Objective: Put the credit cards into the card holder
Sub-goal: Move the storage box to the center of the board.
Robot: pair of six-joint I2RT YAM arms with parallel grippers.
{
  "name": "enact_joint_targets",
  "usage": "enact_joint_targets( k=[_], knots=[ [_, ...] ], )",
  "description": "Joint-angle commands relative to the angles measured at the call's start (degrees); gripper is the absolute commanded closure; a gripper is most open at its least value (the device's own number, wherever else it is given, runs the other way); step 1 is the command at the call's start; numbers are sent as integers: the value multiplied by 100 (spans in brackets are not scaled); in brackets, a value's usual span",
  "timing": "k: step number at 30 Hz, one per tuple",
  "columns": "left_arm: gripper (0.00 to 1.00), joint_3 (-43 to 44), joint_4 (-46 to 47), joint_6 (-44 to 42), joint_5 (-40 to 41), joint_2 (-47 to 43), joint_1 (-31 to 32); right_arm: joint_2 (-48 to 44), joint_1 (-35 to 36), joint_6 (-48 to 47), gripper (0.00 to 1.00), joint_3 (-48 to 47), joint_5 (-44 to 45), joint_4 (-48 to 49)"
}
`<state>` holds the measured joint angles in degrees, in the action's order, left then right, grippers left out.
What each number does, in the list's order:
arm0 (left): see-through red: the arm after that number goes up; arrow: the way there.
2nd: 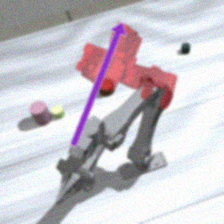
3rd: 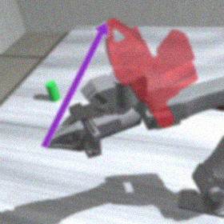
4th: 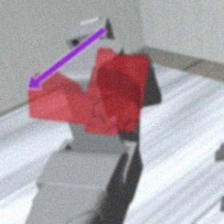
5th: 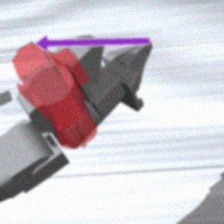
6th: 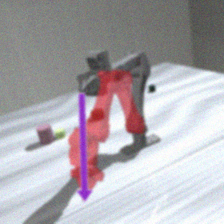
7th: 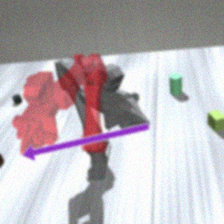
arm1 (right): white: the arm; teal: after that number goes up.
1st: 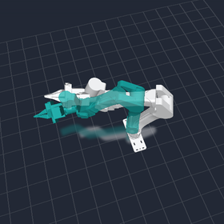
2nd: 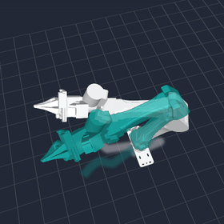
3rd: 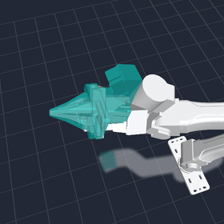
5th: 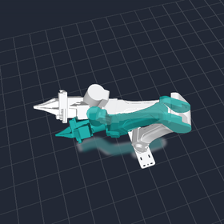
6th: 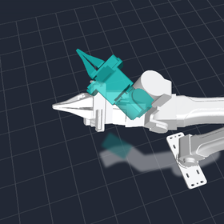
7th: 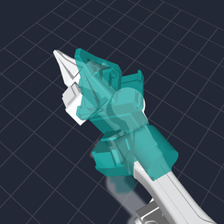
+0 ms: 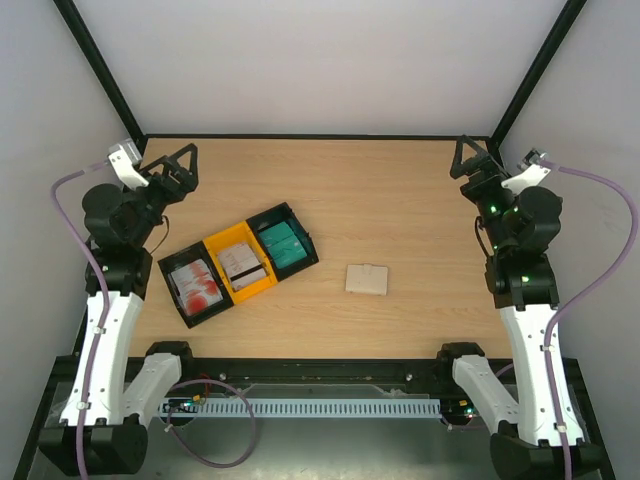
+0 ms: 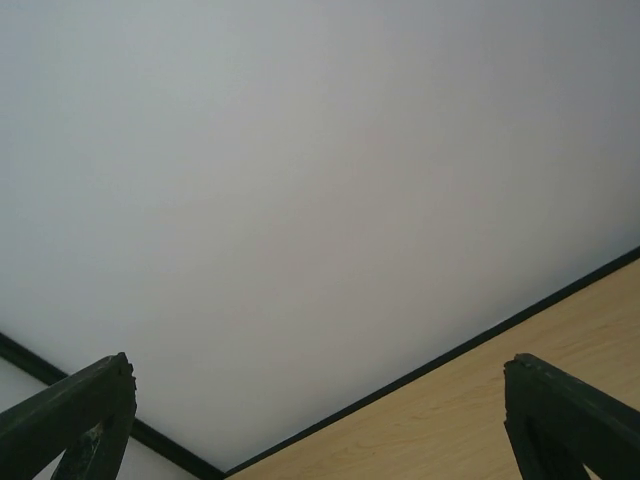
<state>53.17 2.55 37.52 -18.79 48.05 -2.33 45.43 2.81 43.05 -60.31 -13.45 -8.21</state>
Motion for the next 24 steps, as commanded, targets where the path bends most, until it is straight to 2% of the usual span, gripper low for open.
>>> enact_joint_targets(
  k=[1, 10, 15, 18, 22, 24],
  knots=[
    [0, -83, 359, 131, -373, -219, -90, -3, -133, 101, 2, -70, -685, 444],
    [0, -821, 505, 6, -774, -805, -125, 352, -104, 216, 1, -98, -1467, 686],
    [0, -757, -929, -69, -702, -657, -131, 916, 109, 415, 0, -110, -1908, 688],
    [0, -729, -2011, 19, -479, -407, -134, 1217, 389, 161, 1, -107, -2218, 508],
    [1, -1317, -2563, 330, -243, -346, -65, 1574, 858, -13, 4, 17, -1579, -91],
    [3, -1463, -2728, 449, -199, -212, 52, 1772, 1011, 25, 6, 162, -1533, -226]
  ],
)
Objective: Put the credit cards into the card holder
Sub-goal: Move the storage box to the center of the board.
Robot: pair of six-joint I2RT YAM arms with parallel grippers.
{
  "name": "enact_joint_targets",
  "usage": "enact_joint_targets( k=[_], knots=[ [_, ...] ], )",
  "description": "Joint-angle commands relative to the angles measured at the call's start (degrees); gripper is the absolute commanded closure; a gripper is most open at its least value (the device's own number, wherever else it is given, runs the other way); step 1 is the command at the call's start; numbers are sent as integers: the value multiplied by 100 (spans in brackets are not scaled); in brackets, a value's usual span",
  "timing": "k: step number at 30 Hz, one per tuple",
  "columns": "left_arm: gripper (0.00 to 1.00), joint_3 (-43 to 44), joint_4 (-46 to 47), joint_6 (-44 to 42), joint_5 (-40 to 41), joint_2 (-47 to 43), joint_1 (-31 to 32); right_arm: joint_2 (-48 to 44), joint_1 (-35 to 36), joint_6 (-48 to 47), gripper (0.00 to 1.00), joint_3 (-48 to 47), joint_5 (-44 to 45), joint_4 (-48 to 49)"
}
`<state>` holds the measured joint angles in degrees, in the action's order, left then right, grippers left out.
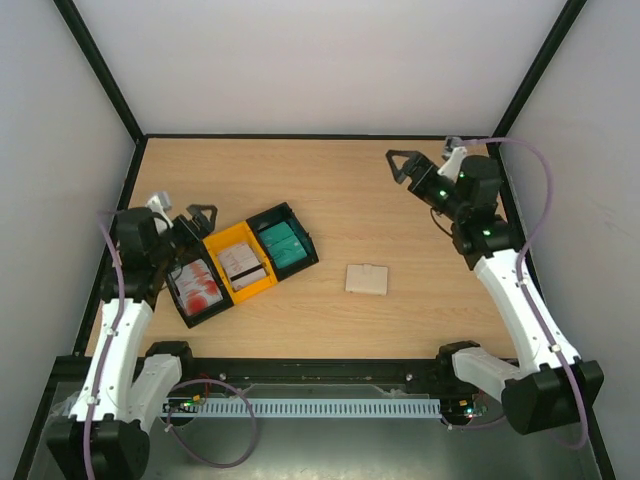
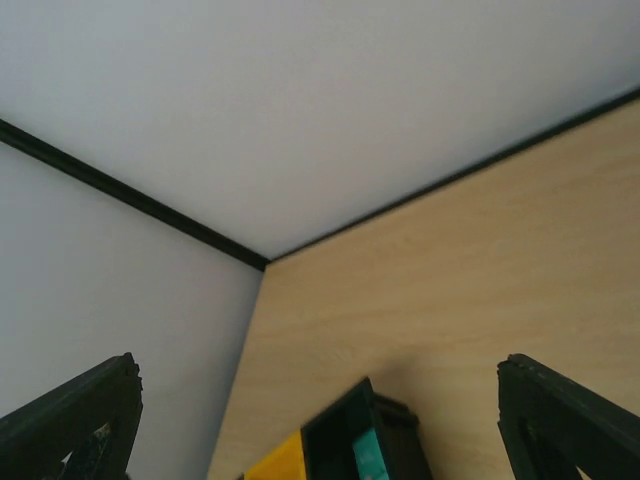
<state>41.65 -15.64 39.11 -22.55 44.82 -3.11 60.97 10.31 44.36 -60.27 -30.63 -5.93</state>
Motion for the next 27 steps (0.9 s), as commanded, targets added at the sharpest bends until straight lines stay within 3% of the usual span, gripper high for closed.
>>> enact_joint_targets(
  k=[1, 7, 12, 17, 27],
  knots=[
    [3, -326, -1043, 294, 285, 220, 244, 287, 392, -165, 6, 212, 208, -465],
    [3, -274, -1861, 723, 1570, 638, 1151, 768, 1222, -391, 6, 410, 755, -715],
    [0, -322, -2155, 887, 2127, 719, 1373, 877, 1577, -403, 5, 772, 1145, -574],
    [0, -687, -1529, 801, 1574, 1048, 1374, 1236, 1735, -480, 5, 834, 1260, -717],
    [9, -748, -321, 615, 464, 1853, 1375, 1600, 2045, -761, 6, 1123, 2577, -1663]
  ],
)
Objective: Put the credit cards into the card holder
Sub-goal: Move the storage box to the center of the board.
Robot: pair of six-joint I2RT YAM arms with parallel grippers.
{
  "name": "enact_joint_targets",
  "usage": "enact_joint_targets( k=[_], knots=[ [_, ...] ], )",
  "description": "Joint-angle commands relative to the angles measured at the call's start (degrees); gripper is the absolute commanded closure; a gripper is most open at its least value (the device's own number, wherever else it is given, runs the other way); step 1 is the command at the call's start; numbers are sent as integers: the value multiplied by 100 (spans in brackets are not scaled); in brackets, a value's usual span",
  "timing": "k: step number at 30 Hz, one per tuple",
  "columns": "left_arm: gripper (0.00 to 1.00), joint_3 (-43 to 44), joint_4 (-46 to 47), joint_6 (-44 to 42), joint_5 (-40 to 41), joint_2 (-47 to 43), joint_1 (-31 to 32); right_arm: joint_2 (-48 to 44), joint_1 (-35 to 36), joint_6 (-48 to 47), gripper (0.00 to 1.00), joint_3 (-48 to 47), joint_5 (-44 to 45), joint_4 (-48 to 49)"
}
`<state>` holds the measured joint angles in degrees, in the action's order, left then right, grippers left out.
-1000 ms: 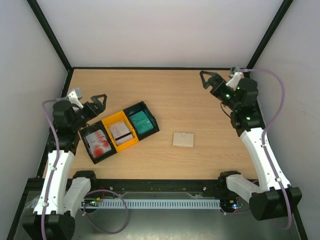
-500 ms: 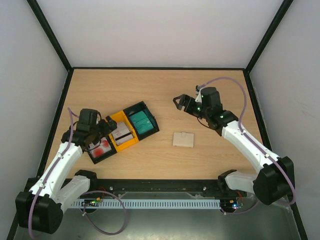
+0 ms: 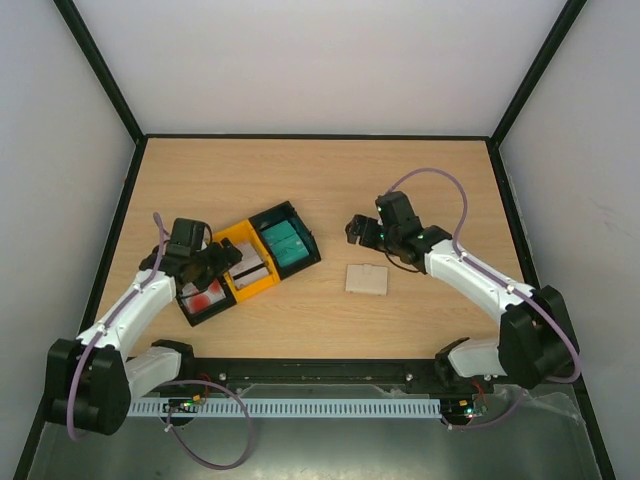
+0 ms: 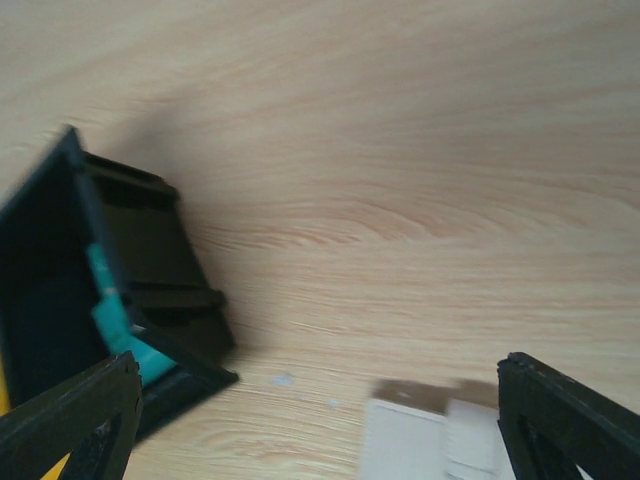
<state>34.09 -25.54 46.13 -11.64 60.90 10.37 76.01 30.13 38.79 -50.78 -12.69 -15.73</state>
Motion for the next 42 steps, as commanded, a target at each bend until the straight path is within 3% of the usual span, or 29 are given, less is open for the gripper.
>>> enact_joint_targets(
  k=[1, 12, 19, 29, 36, 42],
  knots=[
    [11, 24, 795, -80, -770, 330, 31, 121, 67, -208, 6, 216, 912, -828],
    [18, 523, 1554, -203, -933, 1358, 37, 291, 72, -104, 11, 754, 1266, -1361],
    [22, 1156, 2090, -333, -1055, 2206, 44, 407, 72, -66, 23, 853, 1144, -1410],
    [22, 2510, 2233, -661, -1244, 3379, 53, 692, 72, -34, 58, 1067, 209, -988],
    [22, 2921, 2356, -607, -978, 3810, 53, 644, 72, -12, 63, 1160, -557, -715],
    [23, 3153, 2258, -683, -756, 3919, 73, 693, 72, -99, 68, 1168, -636, -568]
  ],
)
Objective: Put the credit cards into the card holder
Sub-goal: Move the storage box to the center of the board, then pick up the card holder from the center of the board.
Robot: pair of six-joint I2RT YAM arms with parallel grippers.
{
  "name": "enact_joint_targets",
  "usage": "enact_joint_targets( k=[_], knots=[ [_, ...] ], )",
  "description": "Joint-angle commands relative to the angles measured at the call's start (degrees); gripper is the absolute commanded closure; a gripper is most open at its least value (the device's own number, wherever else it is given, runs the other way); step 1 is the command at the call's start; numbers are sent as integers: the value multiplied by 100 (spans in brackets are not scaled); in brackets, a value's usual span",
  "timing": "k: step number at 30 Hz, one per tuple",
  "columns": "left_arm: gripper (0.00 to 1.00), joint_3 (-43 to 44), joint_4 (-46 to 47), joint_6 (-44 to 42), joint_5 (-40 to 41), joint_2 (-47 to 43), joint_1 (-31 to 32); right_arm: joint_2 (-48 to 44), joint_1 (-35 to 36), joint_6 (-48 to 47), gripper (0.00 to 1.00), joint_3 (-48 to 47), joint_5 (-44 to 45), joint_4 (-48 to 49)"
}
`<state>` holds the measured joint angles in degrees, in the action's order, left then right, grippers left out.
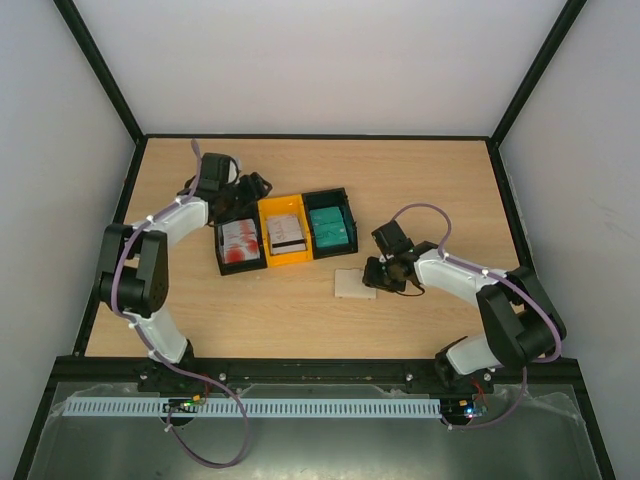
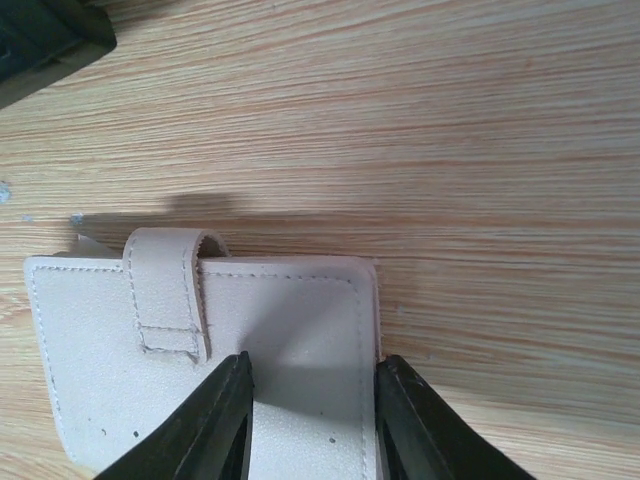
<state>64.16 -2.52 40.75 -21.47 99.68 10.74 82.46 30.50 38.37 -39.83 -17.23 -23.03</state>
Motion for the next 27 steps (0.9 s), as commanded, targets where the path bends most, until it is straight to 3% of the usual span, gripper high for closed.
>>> enact_joint_targets(
  k=[1, 6, 14, 19, 27],
  knots=[
    [23, 104, -76, -183, 302, -48, 68, 65, 35, -93, 69, 84, -200, 173],
    [22, -265, -441, -363, 640, -753, 469, 111, 35, -168, 76, 171, -474, 306],
    [22, -1311, -448, -86, 856, -1732, 2227, -7, 35, -167, 75, 325, -880, 526],
    [25, -1727, -66, 10, 594, -1468, 2979, -168, 35, -518, 59, 263, 55, 359],
    [43, -1512, 12, 31, 192, -698, 3346, 44, 35, -559, 59, 221, -141, 738]
  ],
)
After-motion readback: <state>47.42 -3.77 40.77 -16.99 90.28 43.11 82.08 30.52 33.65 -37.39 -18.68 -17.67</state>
